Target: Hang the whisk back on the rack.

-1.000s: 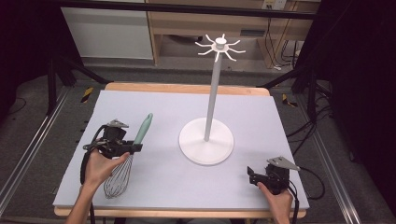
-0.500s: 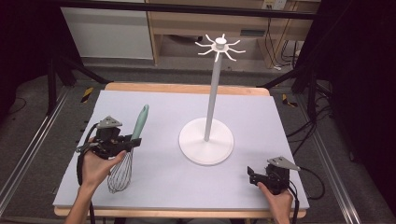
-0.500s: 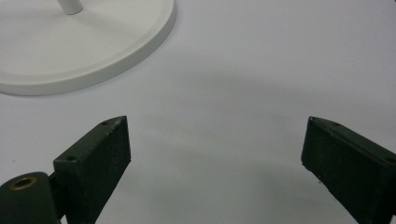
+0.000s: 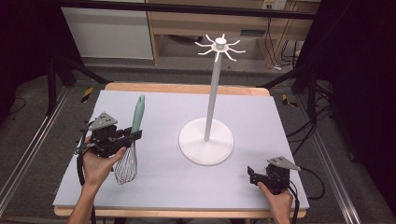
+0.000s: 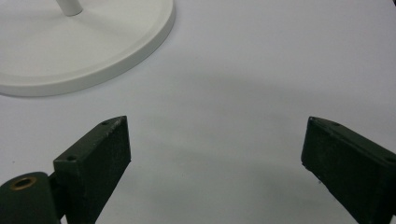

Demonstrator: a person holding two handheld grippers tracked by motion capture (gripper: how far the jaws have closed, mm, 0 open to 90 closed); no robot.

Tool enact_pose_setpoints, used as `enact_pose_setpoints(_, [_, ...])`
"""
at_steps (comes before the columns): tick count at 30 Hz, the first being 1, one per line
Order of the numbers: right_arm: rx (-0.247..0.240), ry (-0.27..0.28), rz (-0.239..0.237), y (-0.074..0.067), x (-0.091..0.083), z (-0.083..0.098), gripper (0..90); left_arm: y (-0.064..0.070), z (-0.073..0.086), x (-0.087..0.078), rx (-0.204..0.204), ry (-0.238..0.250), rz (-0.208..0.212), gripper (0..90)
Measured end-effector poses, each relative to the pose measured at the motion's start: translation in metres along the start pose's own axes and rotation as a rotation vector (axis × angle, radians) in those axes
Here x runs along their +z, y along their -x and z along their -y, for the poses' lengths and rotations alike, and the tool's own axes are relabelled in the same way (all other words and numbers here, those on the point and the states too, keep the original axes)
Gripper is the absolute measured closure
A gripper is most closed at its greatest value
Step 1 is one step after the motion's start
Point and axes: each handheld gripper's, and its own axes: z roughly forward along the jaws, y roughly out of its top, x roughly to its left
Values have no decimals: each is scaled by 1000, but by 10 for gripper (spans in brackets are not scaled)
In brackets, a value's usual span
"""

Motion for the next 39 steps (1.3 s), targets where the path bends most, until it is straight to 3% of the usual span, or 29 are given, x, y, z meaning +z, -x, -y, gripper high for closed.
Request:
enact_pose_setpoints(16, [-2,3,-2,1,0,0,87,14,-19,-2,14,79,26,687])
enact_pose_setpoints(39, [-2,1,-3,0,0,0,87,32,-43,6,23,144,62,687])
